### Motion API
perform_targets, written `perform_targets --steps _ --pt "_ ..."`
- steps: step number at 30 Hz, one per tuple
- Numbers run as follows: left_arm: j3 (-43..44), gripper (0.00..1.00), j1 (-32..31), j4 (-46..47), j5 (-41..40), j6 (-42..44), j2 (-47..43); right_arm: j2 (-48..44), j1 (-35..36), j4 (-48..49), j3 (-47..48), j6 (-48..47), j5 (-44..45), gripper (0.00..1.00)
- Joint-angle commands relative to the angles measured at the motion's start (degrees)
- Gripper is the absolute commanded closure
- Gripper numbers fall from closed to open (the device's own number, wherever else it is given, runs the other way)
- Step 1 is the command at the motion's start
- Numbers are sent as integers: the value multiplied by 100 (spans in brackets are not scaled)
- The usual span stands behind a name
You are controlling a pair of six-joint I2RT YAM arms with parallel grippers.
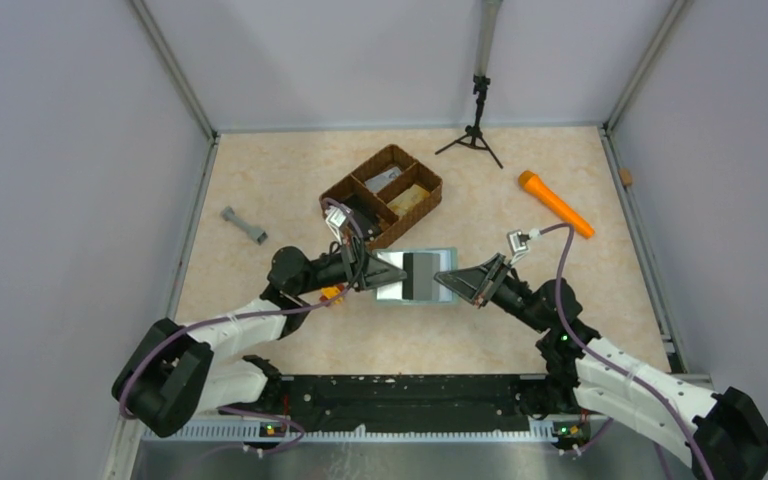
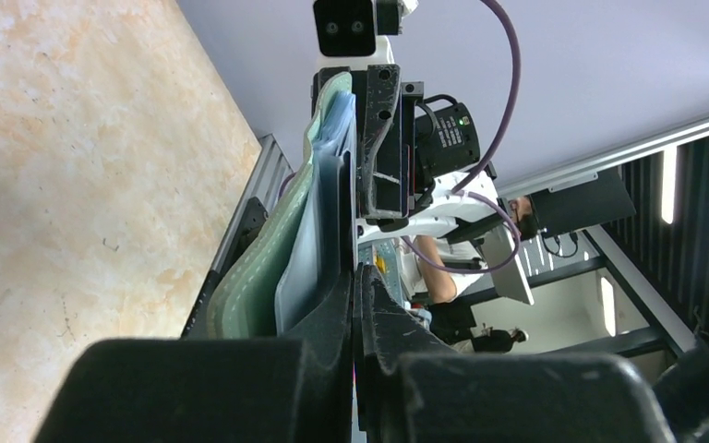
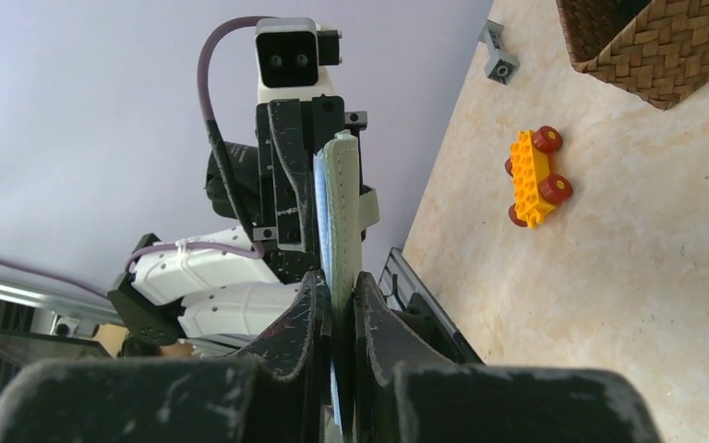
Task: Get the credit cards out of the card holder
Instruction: Remove the credit card from the card holder, then place the credit card in the storage box.
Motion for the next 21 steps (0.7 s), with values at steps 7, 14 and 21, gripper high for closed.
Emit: perform_targets --steps 7,14,21 --pt "-208 100 447 -208 295 160 -568 -491 21 -534 199 -386 304 100" --pt "-18 100 929 -1907 296 780 -1127 -956 8 -2088 584 -985 877 100" --pt "506 100 1148 -3707 -232 1714 -1266 -1293 1 -3333 940 -1548 1766 100"
